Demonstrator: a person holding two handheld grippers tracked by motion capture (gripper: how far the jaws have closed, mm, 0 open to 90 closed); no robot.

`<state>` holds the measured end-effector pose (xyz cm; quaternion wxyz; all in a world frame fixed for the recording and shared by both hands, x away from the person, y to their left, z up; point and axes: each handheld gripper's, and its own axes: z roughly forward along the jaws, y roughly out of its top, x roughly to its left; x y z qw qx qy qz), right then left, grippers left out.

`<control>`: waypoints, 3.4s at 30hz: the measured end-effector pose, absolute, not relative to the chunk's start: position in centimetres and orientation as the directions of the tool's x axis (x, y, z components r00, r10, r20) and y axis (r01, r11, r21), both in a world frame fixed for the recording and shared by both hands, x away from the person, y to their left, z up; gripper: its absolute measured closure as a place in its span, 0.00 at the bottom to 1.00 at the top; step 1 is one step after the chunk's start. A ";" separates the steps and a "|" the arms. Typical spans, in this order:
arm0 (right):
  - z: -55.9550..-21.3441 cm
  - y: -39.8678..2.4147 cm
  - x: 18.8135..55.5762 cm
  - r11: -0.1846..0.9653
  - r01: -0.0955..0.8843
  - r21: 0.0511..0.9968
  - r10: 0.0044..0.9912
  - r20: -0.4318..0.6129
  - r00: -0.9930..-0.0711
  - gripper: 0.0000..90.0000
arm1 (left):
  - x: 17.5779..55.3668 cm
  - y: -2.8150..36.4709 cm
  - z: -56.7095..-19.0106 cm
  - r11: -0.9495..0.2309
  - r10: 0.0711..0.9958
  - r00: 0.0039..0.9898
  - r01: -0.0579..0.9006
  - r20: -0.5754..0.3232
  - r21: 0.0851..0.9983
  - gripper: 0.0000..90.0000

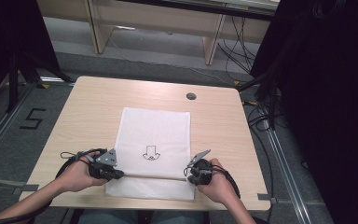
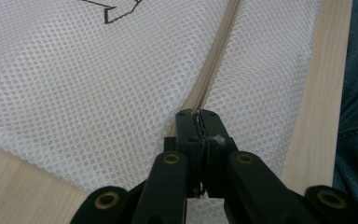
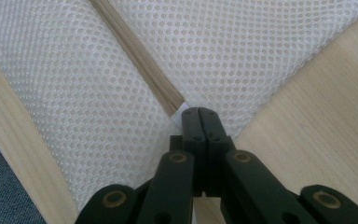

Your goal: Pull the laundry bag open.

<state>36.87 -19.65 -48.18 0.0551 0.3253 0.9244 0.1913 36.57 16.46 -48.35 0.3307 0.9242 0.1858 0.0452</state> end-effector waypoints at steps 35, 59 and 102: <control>-48.1 -19.5 36.9 0.724 0.574 0.382 0.618 0.009 -0.786 1.00 | 35.3 19.8 -48.8 -0.716 0.416 0.909 0.349 -0.032 0.604 0.97; -48.1 -19.6 37.0 0.728 0.567 0.386 0.612 0.007 -0.791 1.00 | 35.2 21.0 -48.9 -0.738 0.411 0.912 0.341 -0.014 0.582 0.97; -46.9 -20.4 36.7 0.541 0.625 0.562 0.711 0.091 -0.697 0.70 | 36.9 25.7 -47.3 -0.257 0.753 0.650 0.431 -0.100 0.865 0.41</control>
